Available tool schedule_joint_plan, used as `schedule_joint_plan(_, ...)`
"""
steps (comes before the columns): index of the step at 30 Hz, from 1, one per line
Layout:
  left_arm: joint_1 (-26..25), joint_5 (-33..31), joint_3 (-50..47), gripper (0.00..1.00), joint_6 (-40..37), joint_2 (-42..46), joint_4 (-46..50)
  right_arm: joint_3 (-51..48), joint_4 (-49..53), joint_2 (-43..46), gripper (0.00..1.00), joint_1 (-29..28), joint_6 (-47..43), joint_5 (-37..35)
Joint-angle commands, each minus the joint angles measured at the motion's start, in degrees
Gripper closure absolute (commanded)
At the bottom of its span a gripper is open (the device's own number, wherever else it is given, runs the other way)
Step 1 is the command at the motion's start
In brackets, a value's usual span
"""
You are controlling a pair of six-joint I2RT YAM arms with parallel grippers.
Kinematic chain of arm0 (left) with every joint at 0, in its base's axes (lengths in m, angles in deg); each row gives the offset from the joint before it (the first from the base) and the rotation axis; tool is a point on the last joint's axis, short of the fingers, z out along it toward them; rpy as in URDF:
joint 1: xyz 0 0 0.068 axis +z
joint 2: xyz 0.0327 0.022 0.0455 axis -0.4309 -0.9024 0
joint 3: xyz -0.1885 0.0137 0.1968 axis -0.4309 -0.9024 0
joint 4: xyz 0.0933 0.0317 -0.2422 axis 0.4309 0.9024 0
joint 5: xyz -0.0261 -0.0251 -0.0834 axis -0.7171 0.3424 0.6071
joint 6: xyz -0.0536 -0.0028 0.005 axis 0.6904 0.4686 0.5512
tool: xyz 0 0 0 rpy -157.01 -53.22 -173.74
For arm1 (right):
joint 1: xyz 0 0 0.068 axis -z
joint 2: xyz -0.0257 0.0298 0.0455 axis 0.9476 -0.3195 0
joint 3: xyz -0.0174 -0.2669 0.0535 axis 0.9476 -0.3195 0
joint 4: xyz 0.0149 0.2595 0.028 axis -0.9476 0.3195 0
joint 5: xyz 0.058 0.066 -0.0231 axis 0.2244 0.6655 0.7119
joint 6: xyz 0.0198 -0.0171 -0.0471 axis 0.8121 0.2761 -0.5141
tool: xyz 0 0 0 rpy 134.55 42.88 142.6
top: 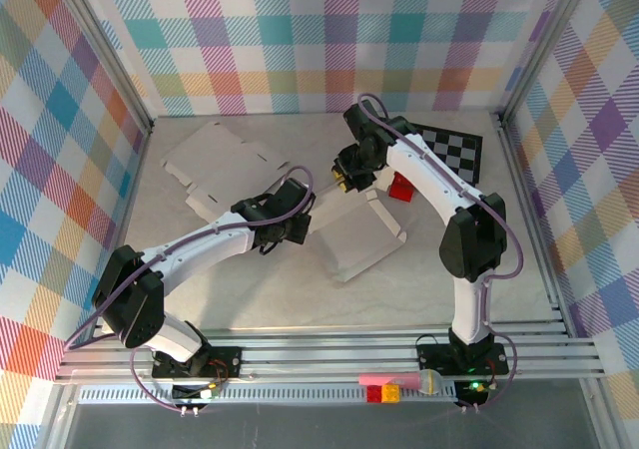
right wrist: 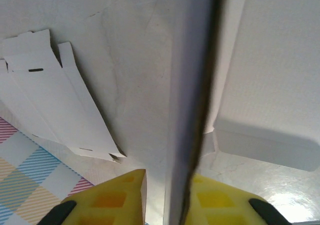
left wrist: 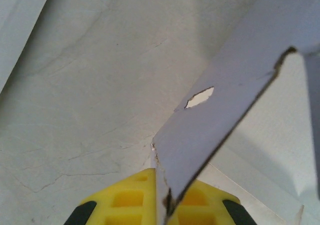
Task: Fold the paper box
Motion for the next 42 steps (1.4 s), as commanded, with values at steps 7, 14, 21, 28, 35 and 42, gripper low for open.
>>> schedule_joint_plan(7,-0.5,2.8,2.6,0.99,-0.3,-0.7,1.8,1.3,-0.6,2.7,0.73,0.3,-1.6,-1.3)
schedule_joint_plan(14,-0.5,3.3,2.9,0.99,-0.3,-1.4,2.1,0.2,-1.4,4.9,0.71,0.3,-2.2,-2.2)
schedule_joint_plan(21,-0.4,3.5,3.1,1.00,-0.3,-1.7,1.9,-0.8,-1.2,5.8,0.61,0.3,-3.2,-1.3)
schedule_joint_plan(28,-0.3,3.8,3.6,1.00,-0.1,-2.0,2.3,-6.1,-3.0,7.8,0.58,0.3,-2.4,-0.9)
schedule_joint_plan(35,-0.4,3.9,3.6,1.00,-0.1,-2.0,2.5,-6.9,-5.6,6.7,0.69,0.3,-2.9,-0.7)
schedule_joint_plan(42,-0.3,4.0,3.7,1.00,-0.1,-1.9,2.7,-6.6,-6.5,6.9,0.77,0.3,-2.9,-1.8)
